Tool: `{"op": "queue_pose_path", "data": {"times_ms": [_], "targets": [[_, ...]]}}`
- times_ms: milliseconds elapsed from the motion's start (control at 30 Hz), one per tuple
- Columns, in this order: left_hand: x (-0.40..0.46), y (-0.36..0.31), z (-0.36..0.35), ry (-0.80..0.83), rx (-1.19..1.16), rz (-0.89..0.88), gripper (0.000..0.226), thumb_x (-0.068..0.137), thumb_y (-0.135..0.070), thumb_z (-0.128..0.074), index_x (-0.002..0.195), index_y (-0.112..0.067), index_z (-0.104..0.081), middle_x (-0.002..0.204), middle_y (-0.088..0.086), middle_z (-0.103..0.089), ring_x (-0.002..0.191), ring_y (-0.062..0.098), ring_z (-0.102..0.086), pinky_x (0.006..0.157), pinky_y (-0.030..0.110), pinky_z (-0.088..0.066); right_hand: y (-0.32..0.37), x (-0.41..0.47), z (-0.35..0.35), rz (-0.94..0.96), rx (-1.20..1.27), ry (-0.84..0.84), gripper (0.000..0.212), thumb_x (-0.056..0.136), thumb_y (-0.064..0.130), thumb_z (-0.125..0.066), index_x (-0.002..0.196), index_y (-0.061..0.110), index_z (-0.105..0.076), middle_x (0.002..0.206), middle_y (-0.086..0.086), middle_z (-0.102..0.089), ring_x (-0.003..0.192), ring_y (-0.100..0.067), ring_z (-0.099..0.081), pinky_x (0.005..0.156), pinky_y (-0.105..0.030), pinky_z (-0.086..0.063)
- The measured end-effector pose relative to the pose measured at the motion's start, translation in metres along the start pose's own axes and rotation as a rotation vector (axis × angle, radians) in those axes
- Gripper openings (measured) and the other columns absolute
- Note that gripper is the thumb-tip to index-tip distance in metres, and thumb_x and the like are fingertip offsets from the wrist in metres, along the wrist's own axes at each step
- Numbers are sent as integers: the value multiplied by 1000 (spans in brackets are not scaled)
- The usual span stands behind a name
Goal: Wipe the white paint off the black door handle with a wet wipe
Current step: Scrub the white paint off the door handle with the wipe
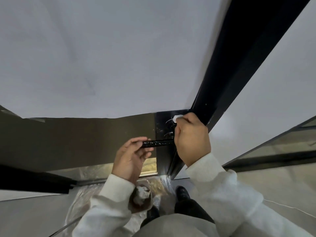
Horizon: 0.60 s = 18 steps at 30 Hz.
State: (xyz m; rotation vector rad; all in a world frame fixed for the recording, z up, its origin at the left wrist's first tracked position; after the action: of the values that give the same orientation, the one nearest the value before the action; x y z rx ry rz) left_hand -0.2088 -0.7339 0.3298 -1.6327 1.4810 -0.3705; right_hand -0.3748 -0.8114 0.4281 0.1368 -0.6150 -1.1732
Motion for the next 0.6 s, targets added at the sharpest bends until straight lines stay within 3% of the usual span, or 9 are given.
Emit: {"op": "queue_pose_path", "data": {"times_ms": [33, 133, 233, 300, 367, 467, 600], "targets": [[0, -11, 0, -47, 155, -66, 5, 75, -8, -78, 78, -12, -78, 82, 14, -75, 66, 22, -68, 62, 27, -55, 2, 2, -2, 6, -23, 16, 14, 86, 2, -63, 96, 4, -72, 101, -13, -63, 70, -37, -65, 60, -46, -60], [3, -44, -9, -26, 690, -222, 14, 82, -7, -75, 75, -18, -79, 73, 7, -76, 66, 16, -69, 69, 28, -55, 19, 1, -6, 97, -41, 51, 19, 79, -5, -68, 97, 1, -72, 101, -14, -65, 84, -36, -65, 60, -46, -60], [5, -62, -25, 121, 1055, -221, 5, 82, -21, -79, 77, -24, -80, 71, -6, -77, 71, 10, -71, 78, 32, -54, 34, 1, -13, 153, -71, 69, 23, 75, -9, -69, 95, 1, -73, 99, -13, -63, 90, -35, -62, 60, -47, -60], [6, -71, -33, 139, 1283, -236, 4, 81, -32, -79, 77, -32, -80, 72, -18, -75, 80, 6, -70, 85, 29, -51, 27, 3, -11, 93, -41, 58, 26, 76, -9, -67, 98, 3, -73, 101, -14, -62, 88, -36, -63, 63, -45, -60], [4, -75, -42, 144, 1462, -268, 7, 82, -41, -76, 76, -38, -78, 73, -23, -72, 89, 12, -66, 89, 31, -47, 8, 0, -5, -2, -10, 16, 30, 76, -10, -66, 102, 3, -72, 99, -17, -60, 77, -40, -64, 63, -43, -59], [1, -72, -57, 208, 1657, -323, 17, 88, -46, -68, 78, -34, -75, 72, -18, -68, 84, 17, -58, 86, 36, -48, -8, -7, -5, -69, -25, -18, 32, 79, -9, -67, 110, 0, -69, 96, -20, -61, 67, -42, -63, 61, -40, -57], [-7, -56, -83, 303, 1794, -380, 21, 92, -44, -59, 100, -32, -74, 82, -2, -70, 83, 25, -61, 77, 37, -54, -10, -20, 0, -92, 109, -107, 26, 90, 1, -63, 115, 1, -70, 99, -16, -67, 79, -31, -67, 77, -25, -50]]}}
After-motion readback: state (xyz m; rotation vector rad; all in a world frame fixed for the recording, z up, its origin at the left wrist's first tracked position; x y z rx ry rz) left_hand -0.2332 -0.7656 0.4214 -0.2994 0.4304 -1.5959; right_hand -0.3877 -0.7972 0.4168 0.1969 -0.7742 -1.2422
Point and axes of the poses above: each hand's wrist, its own x-axis towards the middle knuckle, its own z-axis out of the back of the hand, y = z × x, the point moved 8 cm from there along x, towards the middle knuckle
